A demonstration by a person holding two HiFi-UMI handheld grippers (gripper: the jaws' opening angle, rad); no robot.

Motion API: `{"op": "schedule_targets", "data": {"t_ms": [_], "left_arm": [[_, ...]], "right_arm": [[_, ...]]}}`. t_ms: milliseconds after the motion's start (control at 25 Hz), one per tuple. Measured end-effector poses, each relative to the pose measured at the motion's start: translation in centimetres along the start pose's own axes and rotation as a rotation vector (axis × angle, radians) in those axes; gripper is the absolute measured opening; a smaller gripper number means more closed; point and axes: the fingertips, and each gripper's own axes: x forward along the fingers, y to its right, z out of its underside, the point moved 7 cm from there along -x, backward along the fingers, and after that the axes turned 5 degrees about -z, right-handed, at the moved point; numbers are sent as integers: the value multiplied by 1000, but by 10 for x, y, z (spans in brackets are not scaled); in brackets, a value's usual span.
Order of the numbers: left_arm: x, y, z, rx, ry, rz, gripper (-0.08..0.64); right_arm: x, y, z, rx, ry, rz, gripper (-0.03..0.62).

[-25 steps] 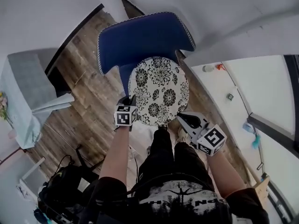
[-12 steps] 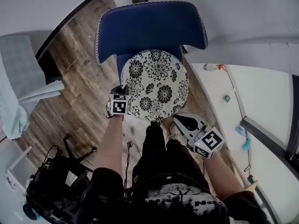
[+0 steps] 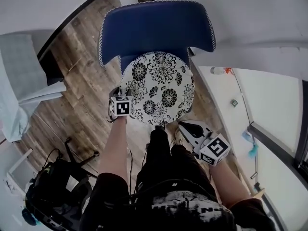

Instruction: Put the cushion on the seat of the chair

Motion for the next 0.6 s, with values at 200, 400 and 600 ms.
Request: {"op": "schedule_targets", "data": {"t_ms": [200, 400, 600], "left_arm": [[-23, -4, 1, 1, 38, 42, 218], [-80, 12, -22, 20, 170, 78, 200], [-146, 36, -54, -26, 308, 167, 22]], "right_arm": [[-2, -7, -8, -117, -33, -14, 19], [-12, -11, -22, -154, -14, -47, 18], [-24, -22, -39, -190, 17, -73, 18]]}}
